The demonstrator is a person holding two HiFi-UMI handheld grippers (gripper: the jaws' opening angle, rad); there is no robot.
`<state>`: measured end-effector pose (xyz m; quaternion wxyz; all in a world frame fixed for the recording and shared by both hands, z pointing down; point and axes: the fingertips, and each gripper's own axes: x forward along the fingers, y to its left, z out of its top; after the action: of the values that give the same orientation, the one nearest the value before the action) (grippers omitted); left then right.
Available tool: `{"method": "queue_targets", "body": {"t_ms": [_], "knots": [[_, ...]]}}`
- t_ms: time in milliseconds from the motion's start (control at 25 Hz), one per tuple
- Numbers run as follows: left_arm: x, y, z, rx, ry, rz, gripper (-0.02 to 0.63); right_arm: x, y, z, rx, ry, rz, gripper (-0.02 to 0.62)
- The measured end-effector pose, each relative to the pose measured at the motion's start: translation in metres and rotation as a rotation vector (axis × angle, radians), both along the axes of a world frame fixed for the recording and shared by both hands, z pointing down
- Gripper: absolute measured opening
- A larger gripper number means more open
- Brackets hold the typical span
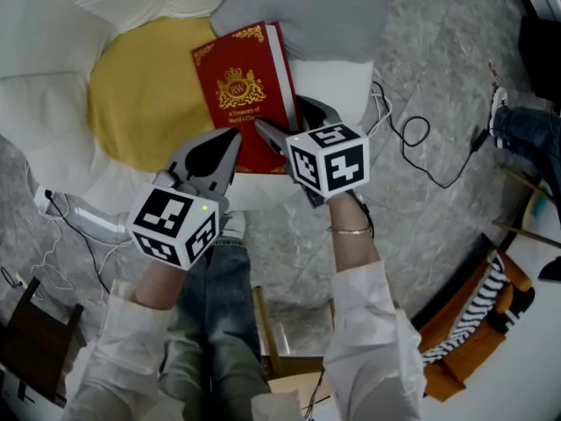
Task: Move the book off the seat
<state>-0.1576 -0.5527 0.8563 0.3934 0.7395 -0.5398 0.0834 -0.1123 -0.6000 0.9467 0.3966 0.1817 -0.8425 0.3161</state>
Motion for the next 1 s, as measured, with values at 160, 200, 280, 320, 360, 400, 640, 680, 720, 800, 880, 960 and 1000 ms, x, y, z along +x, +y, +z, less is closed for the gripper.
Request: {"method": "queue_targets", "body": {"t_ms": [160,200,280,320,360,400,640,680,720,800,880,960,1000], "knots": [[-0.001,-0.003,-0.006,0.032,-0.006,-0.014,0.005,0.002,-0.002,0.002,0.0,-0.001,0.011,0.341],[-0.001,-0.004,-0.006,0.033,-0.006,-0.015,0.005,0.002,-0.002,0.003,0.002,0.0,0.011,0.336],[-0.002,-0.003,-0.005,0.032,-0.006,-0.017,0.005,0.002,-0.003,0.006,-0.003,-0.004,0.017,0.334],[-0.002,-0.003,-0.005,0.032,-0.006,-0.018,0.005,0.002,-0.003,0.006,-0.008,-0.006,0.022,0.33],[-0.003,-0.002,-0.004,0.032,-0.006,-0.02,0.005,0.003,-0.003,0.007,-0.014,-0.007,0.028,0.327],[-0.003,-0.002,-0.005,0.032,-0.007,-0.021,0.005,0.003,-0.003,0.006,-0.019,-0.005,0.034,0.324],[-0.005,-0.003,-0.008,0.035,-0.013,-0.026,0.005,0.003,-0.001,0.003,-0.038,0.003,0.079,0.305],[-0.005,-0.004,-0.01,0.037,-0.014,-0.024,0.005,0.004,0.0,0.002,-0.044,-0.002,0.092,0.302],[-0.005,-0.004,-0.011,0.037,-0.016,-0.023,0.005,0.003,0.0,0.0,-0.056,-0.009,0.107,0.299],[-0.007,-0.006,-0.013,0.038,-0.018,-0.022,0.005,0.003,0.002,-0.003,-0.085,-0.031,0.14,0.295],[-0.006,-0.008,-0.013,0.037,-0.016,-0.026,0.005,0.003,0.001,-0.007,-0.094,-0.049,0.167,0.291],[-0.005,-0.009,-0.013,0.031,-0.01,-0.033,0.005,0.003,0.0,-0.011,-0.083,-0.056,0.178,0.288],[-0.004,-0.009,-0.013,0.028,-0.008,-0.035,0.005,0.003,0.0,-0.013,-0.076,-0.055,0.176,0.288]]}}
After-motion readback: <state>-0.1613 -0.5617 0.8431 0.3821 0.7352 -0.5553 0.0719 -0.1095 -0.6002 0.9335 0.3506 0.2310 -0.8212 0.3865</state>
